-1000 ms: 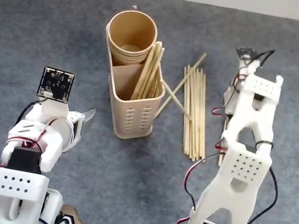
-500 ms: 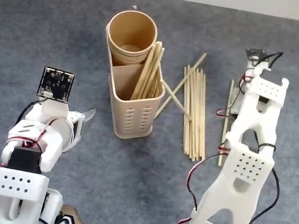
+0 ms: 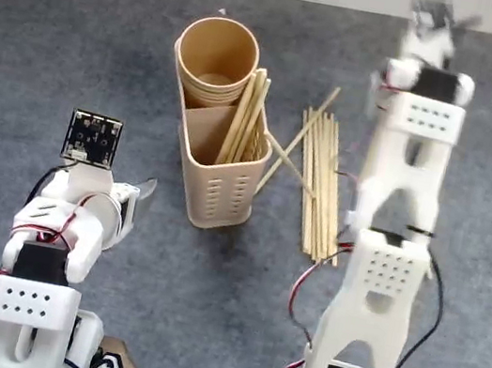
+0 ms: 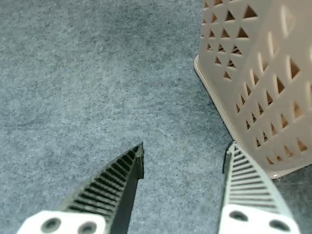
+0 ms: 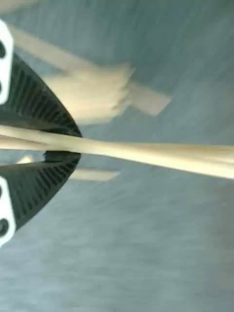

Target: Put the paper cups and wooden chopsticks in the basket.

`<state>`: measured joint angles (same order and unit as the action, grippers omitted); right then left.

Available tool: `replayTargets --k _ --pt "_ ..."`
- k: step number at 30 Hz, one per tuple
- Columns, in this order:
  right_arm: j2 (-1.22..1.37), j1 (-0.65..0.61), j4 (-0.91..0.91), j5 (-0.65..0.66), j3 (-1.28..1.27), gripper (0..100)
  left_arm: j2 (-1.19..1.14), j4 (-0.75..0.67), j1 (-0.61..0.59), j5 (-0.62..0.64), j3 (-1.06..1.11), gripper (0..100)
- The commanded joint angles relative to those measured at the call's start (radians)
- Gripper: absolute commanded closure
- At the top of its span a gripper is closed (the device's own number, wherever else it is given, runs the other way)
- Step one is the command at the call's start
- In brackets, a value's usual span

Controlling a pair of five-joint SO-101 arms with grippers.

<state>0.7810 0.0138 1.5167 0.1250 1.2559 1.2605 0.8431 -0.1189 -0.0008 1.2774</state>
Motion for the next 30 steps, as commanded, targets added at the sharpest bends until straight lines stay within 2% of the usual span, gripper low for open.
replayTargets --k 1,9,15,20,24,30 --pt "-0.113 -0.151 0.013 -0.026 0.243 99.2 0.01 -0.015 0.015 0.009 -0.004 74" --pt "-0.137 -0.354 -0.065 -0.028 0.547 99.3 0.01 -0.015 0.015 0.009 -0.004 74" --pt "-0.272 -0.447 -0.097 -0.095 0.527 99.3 0.01 -0.015 0.015 0.009 -0.004 74" --pt "-0.384 -0.466 -0.051 -0.1 0.526 99.3 0.01 -0.015 0.015 0.009 -0.004 74" --pt "-0.42 -0.466 0.035 -0.187 0.526 99.3 0.01 -0.015 0.015 0.009 -0.004 74" --pt "-0.351 -0.495 -0.01 -0.21 0.529 99.3 0.01 -0.015 0.013 0.009 -0.004 74"
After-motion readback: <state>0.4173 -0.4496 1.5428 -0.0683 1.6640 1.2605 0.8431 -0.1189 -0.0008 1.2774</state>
